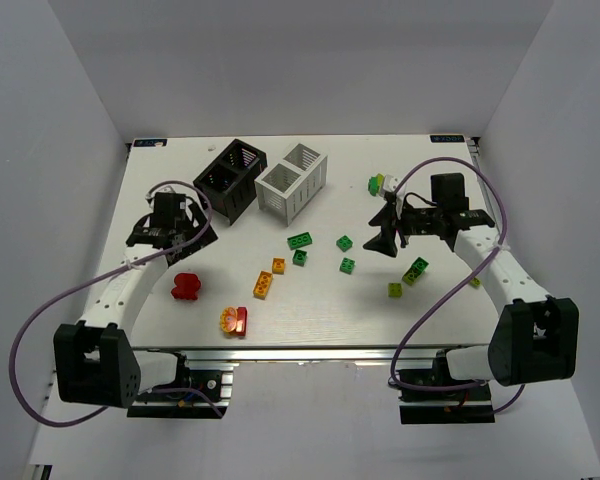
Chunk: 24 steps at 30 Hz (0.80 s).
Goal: Sort the legos into containers by color
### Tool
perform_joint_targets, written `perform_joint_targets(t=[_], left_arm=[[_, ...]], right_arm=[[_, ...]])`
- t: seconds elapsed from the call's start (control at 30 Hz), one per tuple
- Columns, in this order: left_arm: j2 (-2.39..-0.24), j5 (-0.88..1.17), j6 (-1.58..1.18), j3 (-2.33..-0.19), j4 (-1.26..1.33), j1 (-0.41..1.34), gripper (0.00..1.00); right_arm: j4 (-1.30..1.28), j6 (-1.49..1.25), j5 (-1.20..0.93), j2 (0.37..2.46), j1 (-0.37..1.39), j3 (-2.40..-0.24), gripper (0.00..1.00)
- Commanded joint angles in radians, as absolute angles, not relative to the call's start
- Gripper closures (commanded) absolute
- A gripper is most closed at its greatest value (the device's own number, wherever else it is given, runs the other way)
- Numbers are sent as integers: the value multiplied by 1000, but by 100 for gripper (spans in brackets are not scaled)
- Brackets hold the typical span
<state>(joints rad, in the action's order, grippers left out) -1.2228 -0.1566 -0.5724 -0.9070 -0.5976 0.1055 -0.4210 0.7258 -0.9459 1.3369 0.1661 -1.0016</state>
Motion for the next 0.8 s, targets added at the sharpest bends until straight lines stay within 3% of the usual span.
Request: perform_joint_targets(t=[0.0, 0.43, 0.77], left_arm=[[-1259, -110, -505, -922, -718, 100, 2], [-1491, -253, -287, -1055, -880, 103, 2], [-1545, -290, -284, -1028, -859, 112, 2]], right_arm=[[-439, 739, -976, 1344, 176, -1000, 27], [-433, 718, -968, 1356, 179, -999, 26], [-434, 712, -965, 1370, 178, -1012, 26]])
